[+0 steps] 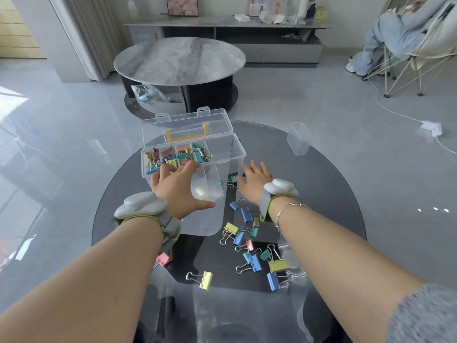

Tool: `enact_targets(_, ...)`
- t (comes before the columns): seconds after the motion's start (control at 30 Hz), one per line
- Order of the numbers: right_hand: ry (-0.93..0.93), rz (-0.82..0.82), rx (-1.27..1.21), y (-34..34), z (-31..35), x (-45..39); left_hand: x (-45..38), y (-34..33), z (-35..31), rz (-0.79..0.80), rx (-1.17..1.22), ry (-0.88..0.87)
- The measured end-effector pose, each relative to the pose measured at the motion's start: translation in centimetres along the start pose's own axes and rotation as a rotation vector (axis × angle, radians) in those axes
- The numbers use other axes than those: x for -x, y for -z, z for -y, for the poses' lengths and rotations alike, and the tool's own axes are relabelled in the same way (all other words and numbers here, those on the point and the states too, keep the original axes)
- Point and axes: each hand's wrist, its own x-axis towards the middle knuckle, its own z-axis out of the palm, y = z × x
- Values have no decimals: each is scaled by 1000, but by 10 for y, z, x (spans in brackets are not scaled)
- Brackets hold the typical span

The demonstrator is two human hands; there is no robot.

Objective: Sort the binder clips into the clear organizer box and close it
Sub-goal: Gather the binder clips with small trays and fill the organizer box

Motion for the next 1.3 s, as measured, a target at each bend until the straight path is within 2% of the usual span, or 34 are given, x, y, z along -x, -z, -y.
enact_targets(0.17, 42, -27, 26, -14, 2, 29, 7, 4, -1, 5, 17, 6)
enact_targets(0.37, 304, 24, -13, -24, -2, 73, 25, 39, 17, 24, 8, 50)
enact_targets(0.57, 427, -97, -99, -2, 14, 74, 37, 58, 29, 22, -14, 75)
enact_targets(0.67, 481, -46, -125, -2, 42, 61, 38, 57, 30, 40, 4, 76)
enact_targets(0.8, 518, 62, -33, -20, 69, 54, 40, 51, 33, 35, 14, 71)
enact_targets(0.97, 667, 86, 1, -34, 52, 86, 41, 53, 39, 34, 6, 93)
enact_targets(1.1, 654, -37, 36, -26, 41, 105, 37, 58, 33, 9, -4, 99)
enact_targets(1.2, 689, -86, 51, -37, 70, 119, 32, 64, 27, -31, 7, 69)
enact_targets(1.3, 755, -31, 151, -68, 116, 132, 28, 69, 26, -52, 15, 68)
